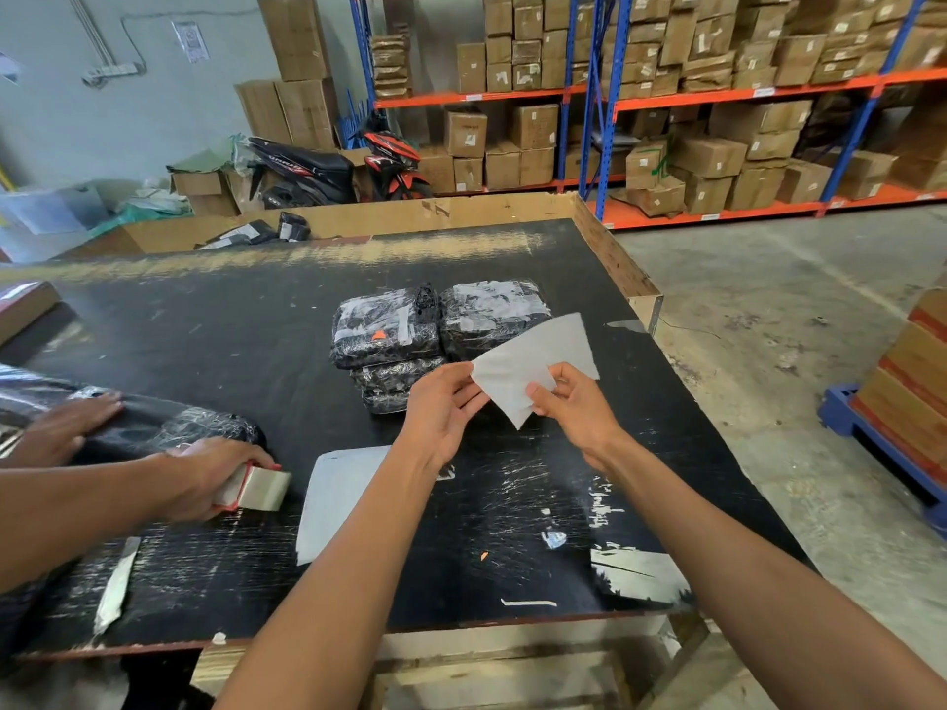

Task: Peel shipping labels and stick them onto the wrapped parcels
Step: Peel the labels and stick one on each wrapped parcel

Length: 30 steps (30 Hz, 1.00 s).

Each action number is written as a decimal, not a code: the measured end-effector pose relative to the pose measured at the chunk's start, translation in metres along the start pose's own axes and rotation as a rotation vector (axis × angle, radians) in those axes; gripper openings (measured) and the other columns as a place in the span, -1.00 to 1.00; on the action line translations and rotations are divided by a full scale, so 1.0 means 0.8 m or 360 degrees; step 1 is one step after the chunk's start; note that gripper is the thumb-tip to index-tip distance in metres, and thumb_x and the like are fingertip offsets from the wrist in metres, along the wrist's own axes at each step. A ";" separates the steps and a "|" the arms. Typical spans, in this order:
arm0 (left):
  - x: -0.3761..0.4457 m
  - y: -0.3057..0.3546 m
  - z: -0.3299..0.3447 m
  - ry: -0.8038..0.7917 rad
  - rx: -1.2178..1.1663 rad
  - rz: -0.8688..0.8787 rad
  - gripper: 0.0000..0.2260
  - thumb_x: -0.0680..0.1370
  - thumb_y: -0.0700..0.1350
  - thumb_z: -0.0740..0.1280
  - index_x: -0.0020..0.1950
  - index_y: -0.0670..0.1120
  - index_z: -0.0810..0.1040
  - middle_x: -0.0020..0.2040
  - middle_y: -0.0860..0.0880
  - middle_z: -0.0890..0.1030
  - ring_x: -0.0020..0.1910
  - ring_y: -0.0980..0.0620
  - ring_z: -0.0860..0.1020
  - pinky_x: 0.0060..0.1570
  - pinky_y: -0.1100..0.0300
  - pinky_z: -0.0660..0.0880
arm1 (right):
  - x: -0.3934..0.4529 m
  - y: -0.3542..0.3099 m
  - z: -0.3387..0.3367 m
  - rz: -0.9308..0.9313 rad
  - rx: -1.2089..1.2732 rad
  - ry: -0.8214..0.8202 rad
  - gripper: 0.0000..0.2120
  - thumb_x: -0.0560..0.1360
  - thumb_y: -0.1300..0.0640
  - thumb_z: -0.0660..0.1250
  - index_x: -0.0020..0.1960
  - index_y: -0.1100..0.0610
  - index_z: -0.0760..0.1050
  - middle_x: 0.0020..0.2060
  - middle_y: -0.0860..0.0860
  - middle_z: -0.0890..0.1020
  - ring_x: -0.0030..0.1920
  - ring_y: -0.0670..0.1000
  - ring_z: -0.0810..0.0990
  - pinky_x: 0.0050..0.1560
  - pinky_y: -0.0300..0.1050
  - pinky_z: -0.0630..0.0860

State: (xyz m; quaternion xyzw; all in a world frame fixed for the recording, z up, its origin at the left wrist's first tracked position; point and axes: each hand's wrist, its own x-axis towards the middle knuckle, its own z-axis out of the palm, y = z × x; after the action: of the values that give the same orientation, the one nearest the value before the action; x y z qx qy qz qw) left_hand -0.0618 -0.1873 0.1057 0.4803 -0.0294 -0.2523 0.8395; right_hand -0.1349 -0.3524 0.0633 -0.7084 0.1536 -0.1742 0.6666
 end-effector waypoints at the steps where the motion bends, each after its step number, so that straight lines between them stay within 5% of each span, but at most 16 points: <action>1: 0.001 0.002 -0.003 0.0034 -0.0017 -0.0009 -0.94 0.58 -0.31 0.28 -0.01 -0.22 0.53 -0.07 -0.17 0.68 -0.08 -0.09 0.67 -0.07 0.07 0.64 | 0.000 0.003 -0.004 0.0012 0.0014 -0.0008 -0.93 0.58 0.19 0.39 0.04 0.10 0.52 0.01 0.08 0.70 0.02 0.07 0.65 0.12 -0.03 0.62; 7: 0.009 0.018 -0.022 0.0199 0.0040 0.0069 -0.92 0.57 -0.33 0.26 0.02 -0.26 0.53 -0.19 -0.14 0.69 -0.21 -0.04 0.68 -0.11 0.06 0.62 | -0.005 0.017 -0.021 0.0056 0.0077 0.0102 -0.88 0.63 0.25 0.29 0.14 0.11 0.52 0.04 0.04 0.67 -0.02 -0.05 0.61 -0.06 -0.26 0.56; 10: 0.007 0.029 -0.024 0.0326 0.0171 0.0195 -0.91 0.56 -0.34 0.23 -0.11 -0.21 0.49 -0.47 0.00 0.58 -0.50 0.10 0.54 -0.29 0.12 0.52 | -0.002 0.036 -0.032 0.0184 0.0076 0.0293 -0.90 0.65 0.22 0.27 0.06 0.07 0.54 0.04 0.05 0.68 0.02 -0.01 0.65 0.01 -0.10 0.62; 14: 0.003 0.041 -0.029 0.0414 0.0304 0.0304 -0.94 0.54 -0.33 0.25 -0.11 -0.21 0.47 -0.47 -0.01 0.60 -0.43 0.03 0.56 -0.47 0.16 0.50 | 0.003 0.062 -0.050 0.0430 -0.0210 0.0731 -0.78 0.63 0.16 0.17 0.04 0.02 0.60 0.06 0.11 0.69 0.08 0.13 0.64 0.10 0.07 0.59; 19: 0.000 0.061 -0.031 0.0577 0.0060 0.0262 -0.87 0.57 -0.30 0.22 -0.15 -0.17 0.49 -0.52 0.04 0.44 -0.52 0.08 0.45 -0.40 0.19 0.47 | -0.004 0.065 -0.063 0.0636 -0.0378 0.1157 -0.67 0.66 0.24 0.08 0.23 0.21 0.59 0.16 0.24 0.61 0.22 0.28 0.54 0.17 0.04 0.50; 22: 0.003 0.073 -0.040 0.0619 -0.0126 0.0286 -0.89 0.57 -0.31 0.23 -0.02 -0.20 0.55 -0.43 0.02 0.37 -0.49 0.09 0.38 -0.49 0.26 0.45 | -0.014 0.073 -0.066 0.0706 -0.0534 0.0919 -0.64 0.64 0.27 0.09 0.22 0.17 0.62 0.20 0.24 0.62 0.25 0.26 0.53 0.08 -0.08 0.45; 27: -0.005 0.063 -0.013 0.0504 -0.0139 0.0188 -0.88 0.59 -0.27 0.24 -0.14 -0.14 0.46 -0.25 -0.07 0.44 -0.31 0.00 0.48 -0.50 0.24 0.50 | -0.029 0.066 -0.024 0.0561 -0.0739 0.0376 -0.64 0.56 0.27 0.16 0.17 0.09 0.68 0.10 0.12 0.69 0.05 0.11 0.58 0.02 -0.16 0.45; 30: -0.009 0.055 0.008 0.0457 -0.0140 0.0144 -0.82 0.59 -0.30 0.21 -0.20 -0.13 0.42 -0.35 -0.06 0.46 -0.42 0.05 0.51 -0.56 0.29 0.46 | -0.036 0.054 0.007 0.0511 -0.0740 0.0169 -0.68 0.56 0.23 0.23 0.20 0.08 0.67 0.09 0.10 0.68 0.00 0.06 0.60 -0.13 -0.20 0.47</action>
State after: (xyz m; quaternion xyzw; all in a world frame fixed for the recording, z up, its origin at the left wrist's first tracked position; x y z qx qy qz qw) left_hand -0.0524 -0.1708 0.1465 0.4724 0.0803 -0.1440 0.8658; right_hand -0.1574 -0.3371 0.0184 -0.7988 0.3343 -0.0634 0.4962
